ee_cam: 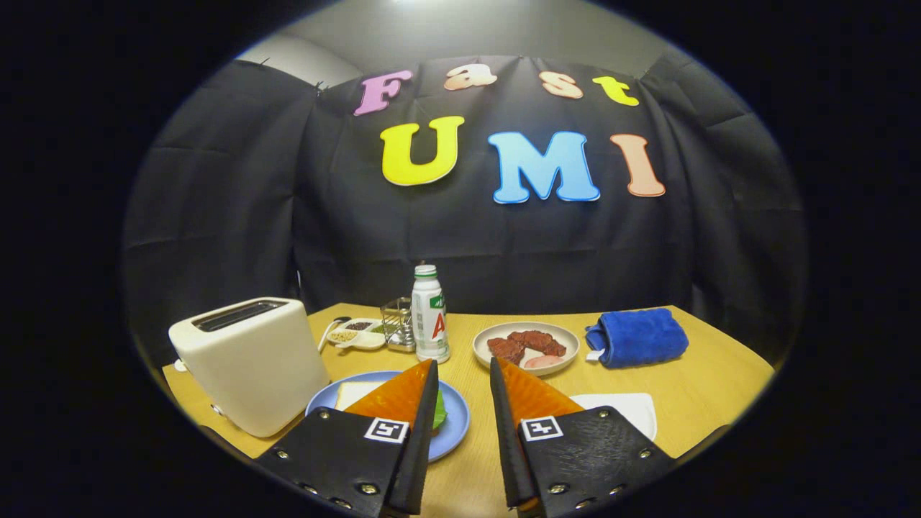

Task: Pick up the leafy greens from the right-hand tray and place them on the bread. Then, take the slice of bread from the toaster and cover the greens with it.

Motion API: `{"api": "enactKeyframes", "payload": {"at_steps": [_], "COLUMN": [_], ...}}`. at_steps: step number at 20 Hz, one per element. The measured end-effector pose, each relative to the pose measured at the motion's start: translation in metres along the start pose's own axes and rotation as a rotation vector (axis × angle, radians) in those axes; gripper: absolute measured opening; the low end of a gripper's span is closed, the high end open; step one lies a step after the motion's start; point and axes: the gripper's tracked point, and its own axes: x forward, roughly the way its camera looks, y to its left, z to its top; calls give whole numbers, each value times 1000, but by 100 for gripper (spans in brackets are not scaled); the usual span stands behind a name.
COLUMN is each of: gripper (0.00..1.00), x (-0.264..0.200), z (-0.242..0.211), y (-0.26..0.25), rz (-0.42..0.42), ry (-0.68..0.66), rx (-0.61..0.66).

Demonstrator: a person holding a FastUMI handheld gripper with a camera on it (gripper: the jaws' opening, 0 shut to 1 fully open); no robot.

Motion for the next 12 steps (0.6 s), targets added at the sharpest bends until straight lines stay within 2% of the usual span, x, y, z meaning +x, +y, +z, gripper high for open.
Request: {"api": "enactKeyframes", "payload": {"at_steps": [4, 12], "gripper": [43, 43], "x": [-25, -65], "z": [20, 34], "y": [-50, -144], "rz": [-55, -72], "ry": [-53, -110], "rx": [-57, -214]}}
